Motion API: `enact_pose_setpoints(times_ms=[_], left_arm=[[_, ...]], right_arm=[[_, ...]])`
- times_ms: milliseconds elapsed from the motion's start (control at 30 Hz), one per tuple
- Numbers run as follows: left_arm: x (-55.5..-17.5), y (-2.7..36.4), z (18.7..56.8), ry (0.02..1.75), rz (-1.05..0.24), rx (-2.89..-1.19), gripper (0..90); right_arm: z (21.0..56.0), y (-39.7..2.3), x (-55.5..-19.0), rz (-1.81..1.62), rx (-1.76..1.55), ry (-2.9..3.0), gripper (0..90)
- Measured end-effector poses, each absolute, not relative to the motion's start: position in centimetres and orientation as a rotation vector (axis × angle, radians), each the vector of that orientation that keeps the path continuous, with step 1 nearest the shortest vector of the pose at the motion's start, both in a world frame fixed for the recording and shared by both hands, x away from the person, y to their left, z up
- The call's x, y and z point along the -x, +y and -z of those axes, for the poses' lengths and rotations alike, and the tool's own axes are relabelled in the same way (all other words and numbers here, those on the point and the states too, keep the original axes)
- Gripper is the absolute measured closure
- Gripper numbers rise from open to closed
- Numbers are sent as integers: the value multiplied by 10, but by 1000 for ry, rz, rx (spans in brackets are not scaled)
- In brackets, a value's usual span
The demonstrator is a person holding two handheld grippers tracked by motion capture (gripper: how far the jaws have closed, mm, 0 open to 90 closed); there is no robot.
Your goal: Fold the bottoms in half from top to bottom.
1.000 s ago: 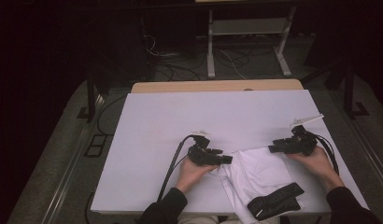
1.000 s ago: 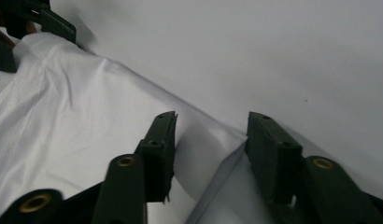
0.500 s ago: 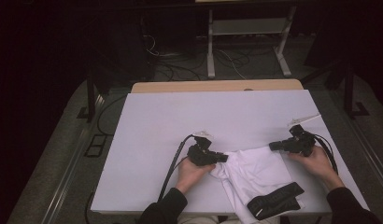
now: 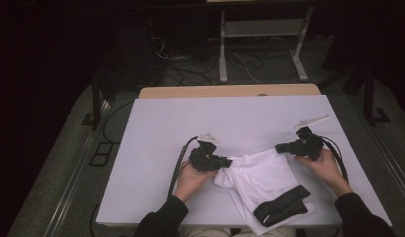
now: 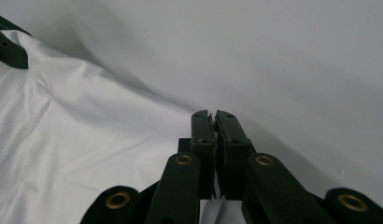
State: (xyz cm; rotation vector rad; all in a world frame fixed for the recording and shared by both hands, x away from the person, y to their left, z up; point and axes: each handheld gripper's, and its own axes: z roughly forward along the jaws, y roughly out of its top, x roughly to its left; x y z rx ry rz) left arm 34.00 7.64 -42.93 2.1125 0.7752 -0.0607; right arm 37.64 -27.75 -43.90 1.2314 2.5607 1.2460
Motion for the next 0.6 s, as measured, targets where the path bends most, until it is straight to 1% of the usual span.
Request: enact_pose_setpoints(times_ms=[600], left_arm=[[-365, 114, 412, 821, -38, -2141, 841]], right_arm=[[435, -235, -405, -1261, -1233, 2536, 853]])
